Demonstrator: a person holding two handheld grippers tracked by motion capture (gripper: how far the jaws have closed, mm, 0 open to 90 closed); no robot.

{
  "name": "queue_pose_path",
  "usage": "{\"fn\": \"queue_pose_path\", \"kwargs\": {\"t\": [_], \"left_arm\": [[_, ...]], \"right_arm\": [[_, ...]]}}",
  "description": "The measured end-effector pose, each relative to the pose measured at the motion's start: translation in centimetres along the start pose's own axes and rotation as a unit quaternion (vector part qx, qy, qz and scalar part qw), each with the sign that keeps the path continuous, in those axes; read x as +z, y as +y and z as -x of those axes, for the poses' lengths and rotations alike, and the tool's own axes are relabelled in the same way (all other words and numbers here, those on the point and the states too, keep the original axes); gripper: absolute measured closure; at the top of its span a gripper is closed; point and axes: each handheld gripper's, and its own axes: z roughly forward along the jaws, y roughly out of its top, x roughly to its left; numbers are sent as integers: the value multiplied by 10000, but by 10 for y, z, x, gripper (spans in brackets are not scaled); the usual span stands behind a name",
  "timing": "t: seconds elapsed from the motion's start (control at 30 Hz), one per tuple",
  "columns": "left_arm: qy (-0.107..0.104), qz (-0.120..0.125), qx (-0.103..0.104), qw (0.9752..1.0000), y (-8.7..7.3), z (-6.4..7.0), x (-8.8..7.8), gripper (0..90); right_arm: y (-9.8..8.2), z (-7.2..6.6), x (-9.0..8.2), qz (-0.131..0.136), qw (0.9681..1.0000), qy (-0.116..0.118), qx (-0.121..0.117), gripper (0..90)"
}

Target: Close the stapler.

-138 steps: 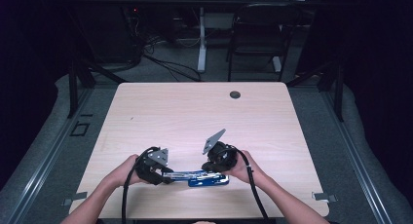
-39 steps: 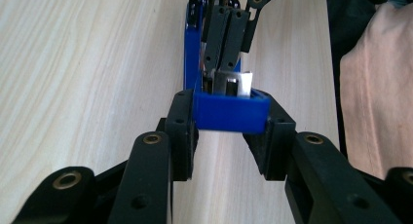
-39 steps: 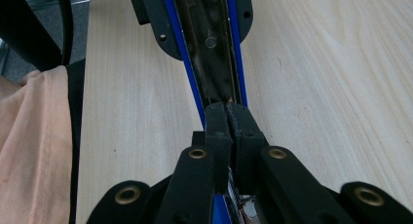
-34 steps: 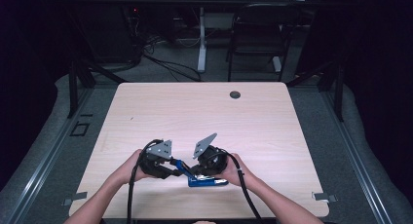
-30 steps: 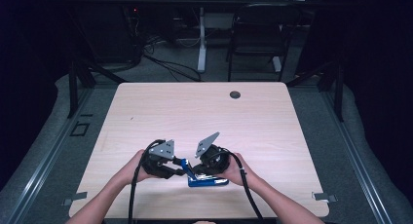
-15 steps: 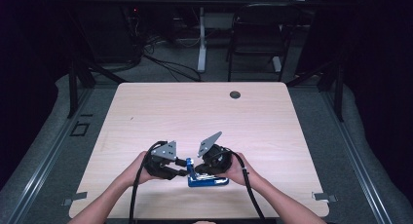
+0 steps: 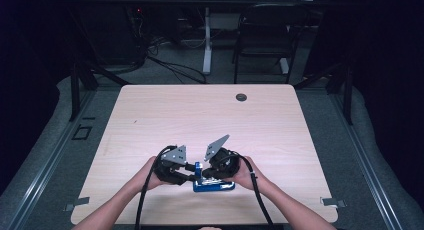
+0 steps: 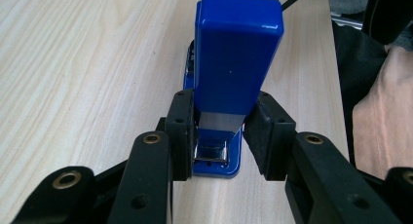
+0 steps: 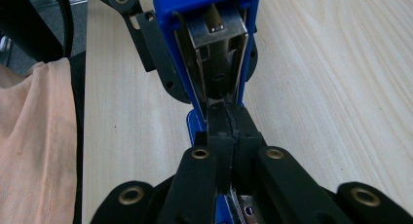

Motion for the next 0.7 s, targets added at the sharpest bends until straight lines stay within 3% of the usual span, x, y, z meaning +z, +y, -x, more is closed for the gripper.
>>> {"fn": "queue_pose_path", "kwargs": {"t": [0.33, 0.7], "left_arm": [[-15, -185, 54, 9998, 10, 0, 5, 651], [-38, -305, 136, 9994, 18, 0, 13, 656]], "right_arm": [[-2, 2, -8, -36, 10000, -20, 7, 889], [-9, 5, -20, 18, 9998, -39, 177, 885]]}}
